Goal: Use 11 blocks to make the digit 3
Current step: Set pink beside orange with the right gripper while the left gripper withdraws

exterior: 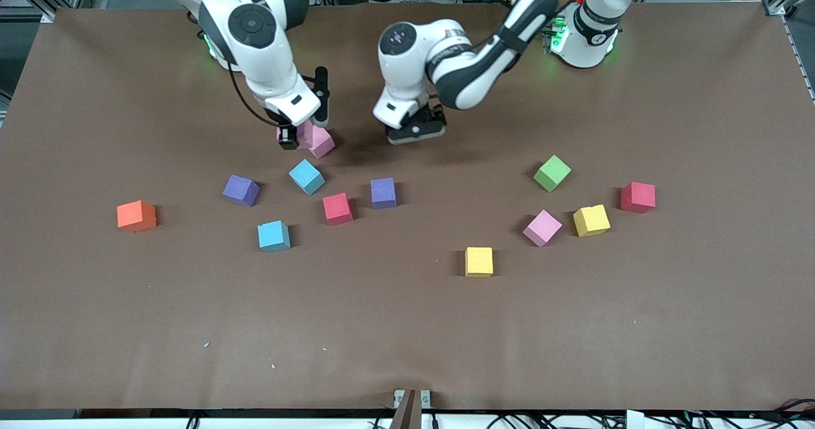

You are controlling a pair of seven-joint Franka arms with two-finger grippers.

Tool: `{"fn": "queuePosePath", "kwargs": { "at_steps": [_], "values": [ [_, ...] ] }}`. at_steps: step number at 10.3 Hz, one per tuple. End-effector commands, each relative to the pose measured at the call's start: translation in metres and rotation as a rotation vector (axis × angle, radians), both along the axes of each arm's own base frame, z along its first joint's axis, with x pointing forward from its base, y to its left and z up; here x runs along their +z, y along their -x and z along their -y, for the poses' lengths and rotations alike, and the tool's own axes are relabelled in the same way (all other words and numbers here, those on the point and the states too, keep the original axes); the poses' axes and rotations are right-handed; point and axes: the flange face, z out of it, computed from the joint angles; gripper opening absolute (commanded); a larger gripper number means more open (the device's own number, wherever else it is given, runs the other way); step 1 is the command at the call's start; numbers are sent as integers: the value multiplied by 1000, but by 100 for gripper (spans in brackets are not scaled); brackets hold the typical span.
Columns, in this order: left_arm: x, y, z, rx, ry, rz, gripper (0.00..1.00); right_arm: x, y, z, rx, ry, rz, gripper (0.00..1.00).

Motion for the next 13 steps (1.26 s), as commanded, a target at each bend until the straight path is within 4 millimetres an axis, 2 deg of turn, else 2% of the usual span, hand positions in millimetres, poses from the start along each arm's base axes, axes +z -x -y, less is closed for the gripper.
{"fn": "queuePosePath", "kwargs": {
  "at_steps": [1, 3, 4, 5, 7, 9, 11, 13],
  "values": [
    [28, -44, -41, 94, -9, 48, 100, -5, 25, -18, 3, 22, 11, 41],
    [49, -96, -79, 171, 17, 75, 100, -15, 47, -45, -11, 38, 11, 42],
    [53, -117, -96, 200, 25, 80, 100, -32, 56, -58, -18, 54, 0, 44],
    [55, -136, -113, 237, 30, 84, 100, -51, 65, -73, -13, 57, -2, 44],
    [55, -162, -139, 294, 38, 84, 100, -70, 93, -101, -15, 73, -2, 44],
    [47, -171, -152, 314, 31, 72, 100, -100, 117, -127, -3, 67, 6, 44],
    [48, -174, -151, 316, 38, 73, 100, -118, 133, -146, -8, 61, 16, 44],
    [47, -175, -153, 319, 37, 71, 100, -140, 138, -157, -36, 56, 20, 44]
  ]
}}
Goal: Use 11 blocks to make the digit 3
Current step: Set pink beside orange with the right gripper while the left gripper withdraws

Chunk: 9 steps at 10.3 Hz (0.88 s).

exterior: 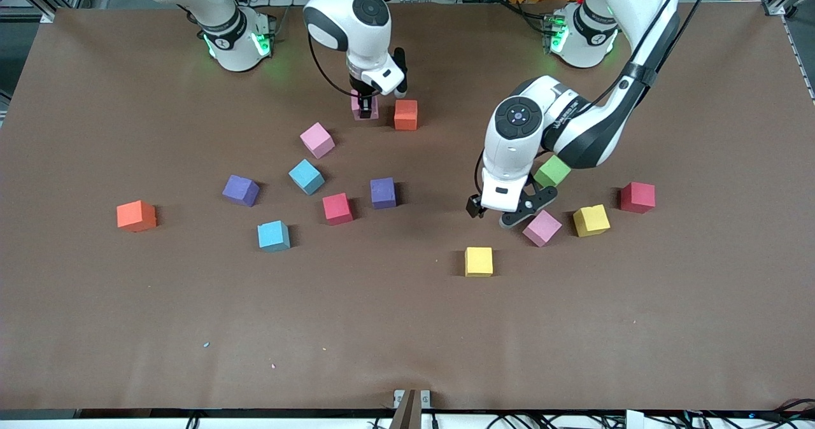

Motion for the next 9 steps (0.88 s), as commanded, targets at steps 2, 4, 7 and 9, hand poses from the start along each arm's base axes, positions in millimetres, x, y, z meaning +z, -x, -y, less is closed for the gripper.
{"fn": "queuePosePath", "kwargs": {
  "at_steps": [2, 4, 7, 9],
  "values": [
    [3, -4, 0, -4, -11, 2, 100, -24, -5, -16, -18, 19, 13, 44],
    [3, -3, 1, -6, -12, 3, 100, -32, -3, -29, -48, 20, 19, 44],
    [2, -2, 2, -9, -12, 1, 100, -45, -4, -39, -60, 25, 18, 44],
    [2, -1, 4, -12, -13, 1, 100, -52, -3, -37, -80, 36, 16, 43]
  ]
}}
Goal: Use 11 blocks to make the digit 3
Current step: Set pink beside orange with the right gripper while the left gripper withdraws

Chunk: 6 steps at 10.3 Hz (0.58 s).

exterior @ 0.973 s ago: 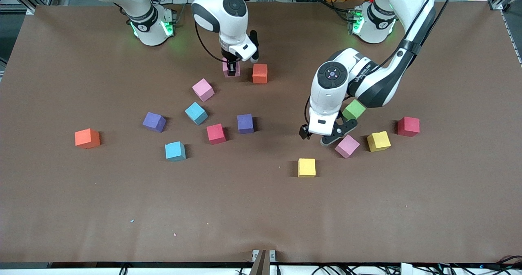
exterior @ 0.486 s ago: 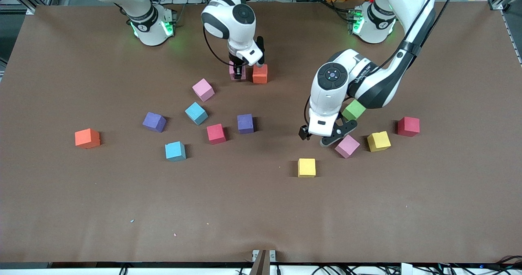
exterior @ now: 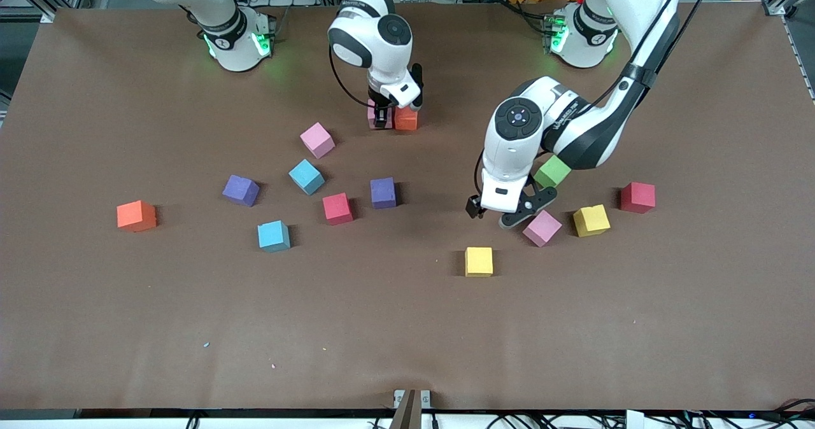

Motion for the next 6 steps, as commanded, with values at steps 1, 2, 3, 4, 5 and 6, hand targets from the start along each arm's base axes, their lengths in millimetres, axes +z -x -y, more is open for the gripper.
{"fn": "queuePosePath", "kwargs": {
  "at_steps": [1, 2, 3, 4, 5, 6],
  "values": [
    [2, 0, 5, -14, -14, 1, 100, -5, 1, -5, -22, 10, 17, 43],
    [2, 2, 7, -19, -14, 2, 100, -6, 4, -6, -16, 11, 16, 43],
    [2, 2, 8, -20, -14, 2, 100, -9, 5, -6, -15, 17, 13, 42],
    [1, 4, 10, -25, -13, 0, 100, -9, 7, -7, -9, 17, 13, 42],
    [0, 7, 15, -32, -10, -3, 100, -9, 9, -9, -4, 15, 14, 42],
    [-2, 12, 22, -46, -10, -7, 100, -12, 9, -9, -2, 18, 13, 42]
  ]
}}
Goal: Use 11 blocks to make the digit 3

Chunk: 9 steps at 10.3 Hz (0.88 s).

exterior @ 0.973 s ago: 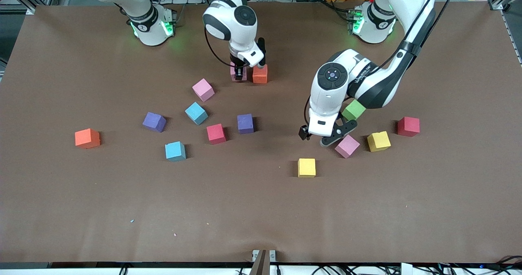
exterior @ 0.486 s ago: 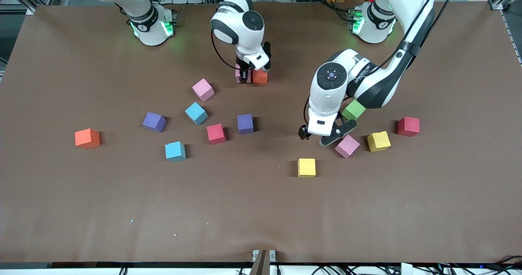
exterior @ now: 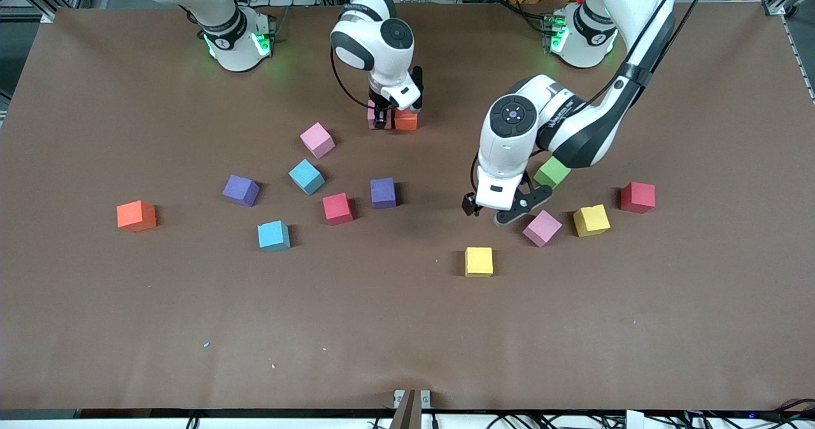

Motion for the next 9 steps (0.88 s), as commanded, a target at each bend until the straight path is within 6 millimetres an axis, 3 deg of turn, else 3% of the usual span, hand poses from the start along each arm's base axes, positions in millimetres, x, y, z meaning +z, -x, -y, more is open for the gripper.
{"fn": "queuePosePath", "kwargs": {
  "at_steps": [1, 3, 8, 9],
  "values": [
    [-2, 8, 20, -40, -10, -4, 100, -6, 3, -7, 4, 4, 17, 42],
    [4, 8, 30, -54, 1, 7, 100, -9, 1, -11, 12, -5, 24, 42],
    [12, 7, 25, -132, -57, -38, 100, -15, -2, -16, 17, 0, 26, 44],
    [13, 7, 27, -140, -55, -36, 100, -15, -2, -16, 17, 1, 26, 53]
  ]
}}
